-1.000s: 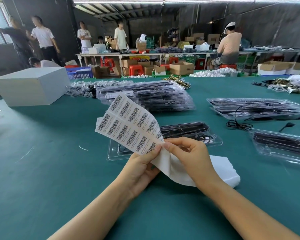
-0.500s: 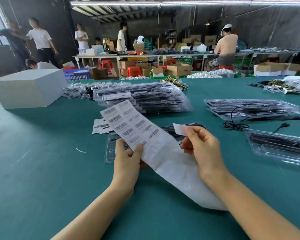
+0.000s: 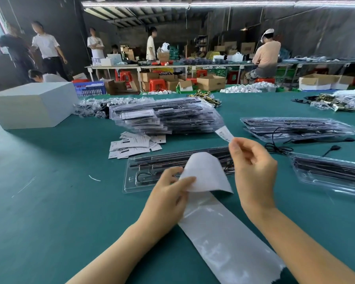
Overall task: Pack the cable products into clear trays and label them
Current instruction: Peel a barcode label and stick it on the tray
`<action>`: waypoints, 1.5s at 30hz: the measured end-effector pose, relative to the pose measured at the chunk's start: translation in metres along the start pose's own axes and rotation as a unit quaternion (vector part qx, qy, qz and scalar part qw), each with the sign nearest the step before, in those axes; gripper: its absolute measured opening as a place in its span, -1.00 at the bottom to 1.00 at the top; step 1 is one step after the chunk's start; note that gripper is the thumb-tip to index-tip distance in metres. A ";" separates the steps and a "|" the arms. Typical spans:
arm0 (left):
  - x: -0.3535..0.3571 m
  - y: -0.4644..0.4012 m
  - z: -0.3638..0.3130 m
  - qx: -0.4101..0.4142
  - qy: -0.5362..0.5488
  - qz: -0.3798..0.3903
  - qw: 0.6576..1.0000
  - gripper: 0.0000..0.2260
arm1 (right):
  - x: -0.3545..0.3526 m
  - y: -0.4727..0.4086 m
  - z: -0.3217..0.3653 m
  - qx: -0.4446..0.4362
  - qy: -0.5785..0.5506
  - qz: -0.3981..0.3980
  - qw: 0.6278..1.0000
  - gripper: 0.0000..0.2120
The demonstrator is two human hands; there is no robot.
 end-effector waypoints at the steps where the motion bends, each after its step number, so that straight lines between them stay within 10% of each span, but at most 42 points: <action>1: 0.006 0.002 -0.004 0.026 -0.010 0.040 0.999 -0.66 | 0.005 0.004 0.002 -0.017 0.026 0.029 0.999 -0.91; 12: 0.003 -0.002 -0.007 -0.077 0.211 0.087 0.971 -0.70 | 0.041 0.037 -0.015 -0.117 0.356 0.403 0.835 -0.43; 18: 0.005 -0.004 0.002 -0.201 0.374 0.068 0.903 -0.70 | 0.034 0.032 -0.033 -0.025 0.440 0.419 0.794 -0.13; 29: 0.007 -0.001 0.013 -0.212 0.418 -0.013 0.883 -0.94 | 0.036 0.031 -0.016 -0.217 0.390 0.374 0.813 -0.32; 45: 0.009 -0.004 0.020 -0.225 0.470 0.007 0.854 -0.90 | -0.058 -0.039 -0.065 0.149 0.634 0.248 0.717 -0.18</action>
Point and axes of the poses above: each hand's wrist, its own y-axis away from the middle knuckle, its own x-axis out of the palm, z = x × y, the point moved 3 cm from there along -y, towards the middle knuckle, and after that the axes turned 6 degrees about z, right-handed, at the moved point
